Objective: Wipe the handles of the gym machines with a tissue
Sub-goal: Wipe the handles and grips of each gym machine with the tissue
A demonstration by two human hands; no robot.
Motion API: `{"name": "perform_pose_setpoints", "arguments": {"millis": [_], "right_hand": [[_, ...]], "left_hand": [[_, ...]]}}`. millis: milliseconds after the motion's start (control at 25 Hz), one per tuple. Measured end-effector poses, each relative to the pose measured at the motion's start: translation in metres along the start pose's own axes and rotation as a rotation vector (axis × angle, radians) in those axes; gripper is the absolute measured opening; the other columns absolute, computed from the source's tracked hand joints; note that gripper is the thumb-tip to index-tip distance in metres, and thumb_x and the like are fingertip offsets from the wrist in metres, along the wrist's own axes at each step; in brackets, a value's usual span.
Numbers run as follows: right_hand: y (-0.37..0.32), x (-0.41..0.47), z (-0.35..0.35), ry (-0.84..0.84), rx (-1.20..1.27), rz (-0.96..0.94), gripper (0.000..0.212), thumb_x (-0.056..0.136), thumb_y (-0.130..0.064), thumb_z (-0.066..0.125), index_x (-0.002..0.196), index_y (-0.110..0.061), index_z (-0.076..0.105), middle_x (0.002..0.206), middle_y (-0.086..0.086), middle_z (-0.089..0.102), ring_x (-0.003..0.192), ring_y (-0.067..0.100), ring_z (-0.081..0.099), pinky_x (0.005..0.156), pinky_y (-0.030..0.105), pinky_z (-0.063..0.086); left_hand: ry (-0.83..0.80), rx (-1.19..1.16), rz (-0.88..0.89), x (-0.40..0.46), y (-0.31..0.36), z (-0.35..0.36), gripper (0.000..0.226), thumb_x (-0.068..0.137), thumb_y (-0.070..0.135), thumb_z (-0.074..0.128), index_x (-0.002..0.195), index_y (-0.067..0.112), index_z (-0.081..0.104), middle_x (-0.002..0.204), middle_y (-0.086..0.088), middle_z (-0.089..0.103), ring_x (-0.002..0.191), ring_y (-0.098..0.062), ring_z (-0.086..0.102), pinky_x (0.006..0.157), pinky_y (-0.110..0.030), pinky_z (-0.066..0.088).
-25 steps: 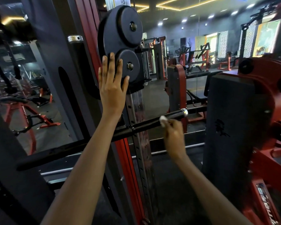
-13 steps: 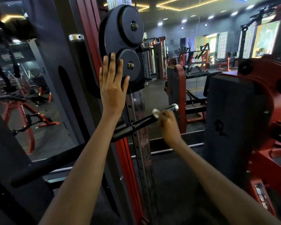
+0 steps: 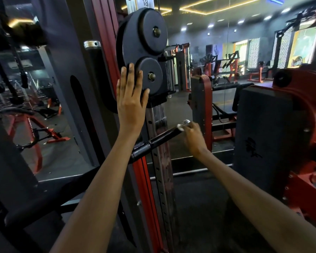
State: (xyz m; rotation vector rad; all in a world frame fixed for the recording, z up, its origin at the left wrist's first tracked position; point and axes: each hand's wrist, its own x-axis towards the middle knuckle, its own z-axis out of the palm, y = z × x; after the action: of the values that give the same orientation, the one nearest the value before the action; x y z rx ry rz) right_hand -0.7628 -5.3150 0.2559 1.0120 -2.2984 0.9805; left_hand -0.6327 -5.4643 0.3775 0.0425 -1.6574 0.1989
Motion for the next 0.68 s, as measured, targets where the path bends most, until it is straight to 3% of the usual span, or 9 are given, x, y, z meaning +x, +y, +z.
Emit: {"name": "perform_pose_setpoints", "arguments": {"millis": [120, 280, 440, 680], "right_hand": [[-0.019, -0.007, 0.01, -0.088, -0.025, -0.449, 0.039, 0.087, -0.003, 0.057, 0.126, -0.005, 0.056, 0.116, 0.014, 0.053, 0.101, 0.022, 0.056, 0.086, 0.029, 0.048], [-0.011, 0.016, 0.005, 0.016, -0.011, -0.163, 0.032, 0.095, -0.026, 0.042, 0.117, -0.011, 0.06, 0.108, 0.003, 0.05, 0.095, 0.013, 0.052, 0.084, 0.028, 0.046], [-0.029, 0.01, 0.008, -0.045, 0.055, -0.114, 0.028, 0.094, -0.018, 0.05, 0.118, -0.007, 0.059, 0.114, 0.007, 0.051, 0.097, 0.014, 0.054, 0.089, 0.028, 0.047], [-0.036, -0.006, -0.013, 0.134, 0.12, 0.076, 0.033, 0.089, -0.006, 0.057, 0.122, -0.007, 0.059, 0.116, 0.011, 0.055, 0.104, 0.024, 0.056, 0.091, 0.036, 0.049]], "left_hand": [[0.012, 0.004, 0.003, 0.001, -0.003, 0.002, 0.044, 0.1, 0.019, 0.054, 0.141, 0.004, 0.046, 0.149, -0.02, 0.04, 0.141, -0.034, 0.026, 0.117, -0.043, 0.023], [0.014, -0.006, -0.009, 0.0, -0.001, 0.003, 0.043, 0.101, 0.019, 0.052, 0.141, 0.004, 0.047, 0.148, -0.021, 0.041, 0.14, -0.035, 0.027, 0.117, -0.044, 0.025], [0.009, -0.002, -0.009, 0.001, -0.005, 0.006, 0.044, 0.1, 0.018, 0.053, 0.141, 0.005, 0.047, 0.148, -0.021, 0.041, 0.14, -0.036, 0.029, 0.117, -0.042, 0.023], [-0.118, -0.033, -0.091, -0.003, 0.009, -0.009, 0.046, 0.099, 0.019, 0.05, 0.144, 0.007, 0.044, 0.151, -0.019, 0.037, 0.142, -0.036, 0.027, 0.119, -0.04, 0.016]]}}
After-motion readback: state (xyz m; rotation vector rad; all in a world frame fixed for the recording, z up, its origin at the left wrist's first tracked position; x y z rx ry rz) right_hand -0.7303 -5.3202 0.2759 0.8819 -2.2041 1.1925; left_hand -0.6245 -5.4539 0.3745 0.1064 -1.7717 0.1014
